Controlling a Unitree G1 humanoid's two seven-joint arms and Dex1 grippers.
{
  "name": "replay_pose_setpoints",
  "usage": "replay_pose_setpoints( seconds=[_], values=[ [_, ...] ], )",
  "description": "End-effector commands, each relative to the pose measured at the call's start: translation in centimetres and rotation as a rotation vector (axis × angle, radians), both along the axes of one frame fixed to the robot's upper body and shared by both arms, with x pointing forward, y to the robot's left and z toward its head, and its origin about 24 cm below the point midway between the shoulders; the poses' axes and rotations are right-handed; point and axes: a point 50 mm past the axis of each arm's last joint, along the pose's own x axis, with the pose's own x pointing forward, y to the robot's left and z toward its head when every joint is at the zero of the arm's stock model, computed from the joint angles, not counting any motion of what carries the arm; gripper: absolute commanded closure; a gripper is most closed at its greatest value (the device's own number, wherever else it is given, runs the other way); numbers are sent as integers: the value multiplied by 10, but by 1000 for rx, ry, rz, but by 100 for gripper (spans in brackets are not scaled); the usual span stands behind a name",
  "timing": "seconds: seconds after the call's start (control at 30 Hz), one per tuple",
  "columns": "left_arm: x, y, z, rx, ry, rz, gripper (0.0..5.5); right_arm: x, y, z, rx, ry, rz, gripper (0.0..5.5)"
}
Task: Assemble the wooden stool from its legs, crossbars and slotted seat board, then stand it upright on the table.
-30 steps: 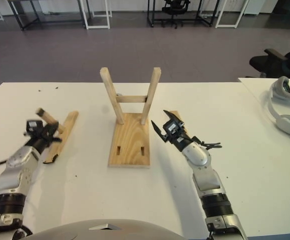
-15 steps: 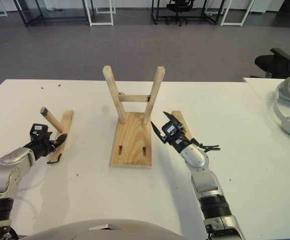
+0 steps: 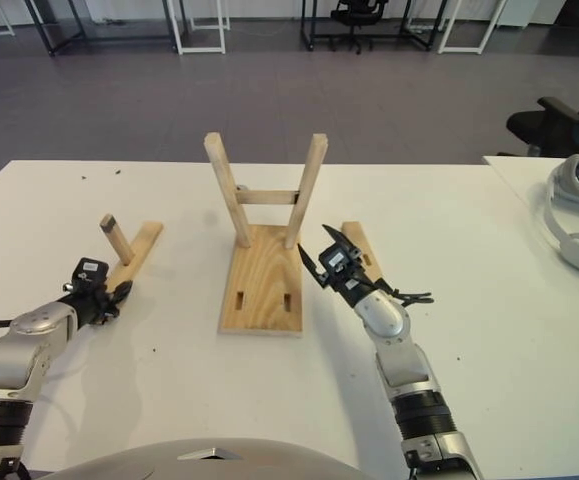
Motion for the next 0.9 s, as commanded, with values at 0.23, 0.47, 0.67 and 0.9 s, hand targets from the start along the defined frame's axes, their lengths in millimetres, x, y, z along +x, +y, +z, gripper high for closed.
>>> replay_pose_setpoints(
  seconds=[0.23,0.47,0.67,0.9],
  values=[
    [16,1,118,-427,-689,-219,348,35,18,115,821,134,281,236],
    [17,-61,173,-440,-856,-567,348,47,80,193,1094,259,560,236],
    [16,-93,168,-325,-809,-726,348,40,95,211,1177,322,666,236],
    [15,-99,168,-238,-807,-801,348,44,90,198,1207,406,599,289]
  ],
)
